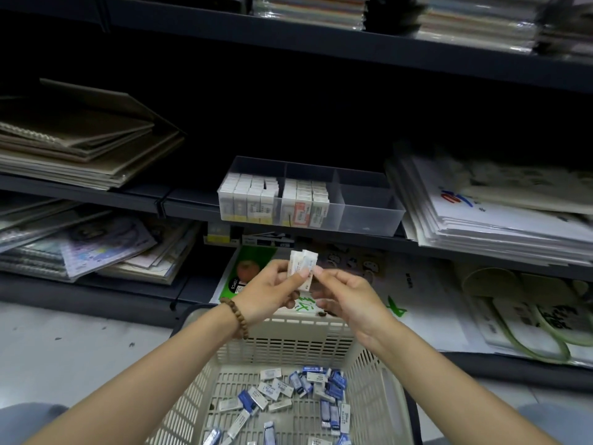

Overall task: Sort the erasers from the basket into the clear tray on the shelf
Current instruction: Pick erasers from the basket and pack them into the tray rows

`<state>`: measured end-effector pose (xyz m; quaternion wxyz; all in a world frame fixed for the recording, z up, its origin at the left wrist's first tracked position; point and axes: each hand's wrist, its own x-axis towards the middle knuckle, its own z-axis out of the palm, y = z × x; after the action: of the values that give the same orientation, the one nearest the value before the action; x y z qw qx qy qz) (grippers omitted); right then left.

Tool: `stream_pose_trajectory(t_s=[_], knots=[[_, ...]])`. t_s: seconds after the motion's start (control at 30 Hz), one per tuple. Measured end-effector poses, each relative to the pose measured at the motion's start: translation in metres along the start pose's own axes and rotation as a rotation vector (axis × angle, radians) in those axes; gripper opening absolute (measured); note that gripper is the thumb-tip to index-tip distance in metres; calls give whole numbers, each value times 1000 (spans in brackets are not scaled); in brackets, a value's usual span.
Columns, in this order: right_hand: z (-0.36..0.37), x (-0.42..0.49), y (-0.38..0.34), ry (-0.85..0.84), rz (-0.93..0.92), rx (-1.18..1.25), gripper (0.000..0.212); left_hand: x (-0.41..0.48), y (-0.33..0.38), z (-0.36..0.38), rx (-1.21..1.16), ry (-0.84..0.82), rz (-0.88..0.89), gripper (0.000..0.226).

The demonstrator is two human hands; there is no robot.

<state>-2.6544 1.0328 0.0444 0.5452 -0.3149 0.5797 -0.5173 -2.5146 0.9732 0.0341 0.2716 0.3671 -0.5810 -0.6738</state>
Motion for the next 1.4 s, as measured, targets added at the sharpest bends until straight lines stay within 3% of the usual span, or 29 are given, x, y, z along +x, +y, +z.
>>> stream_pose_trajectory(t_s=[0.17,0.37,0.53,0.63,0.73,0.8,0.97,1.13,1.27,1.4], knots=[[-7,5,-27,-155,-64,33,32,4,12,-1,150,-33,110,31],[-20,14,-54,-228,-122,55,31,23,39,1,170,88,281,33],[-29,29,-81,-215,-197,-16,29,41,58,-3,202,83,421,28],[-38,42,-106,-166,-271,-114,21,48,69,-12,347,76,498,36],[-57,61,-140,-101,-328,-210,15,53,77,-30,459,213,548,51],[-70,75,-156,-61,-337,-423,25,56,77,-45,573,327,568,55],[-79,110,-150,6,-219,-783,43,67,61,-70,959,440,501,67],[-64,128,-135,72,-167,-1047,67,75,42,-80,1094,458,475,70],[-64,134,-133,78,-89,-1009,67,77,41,-79,1097,464,480,72],[-67,136,-139,51,33,-784,39,77,41,-79,1152,463,469,78]])
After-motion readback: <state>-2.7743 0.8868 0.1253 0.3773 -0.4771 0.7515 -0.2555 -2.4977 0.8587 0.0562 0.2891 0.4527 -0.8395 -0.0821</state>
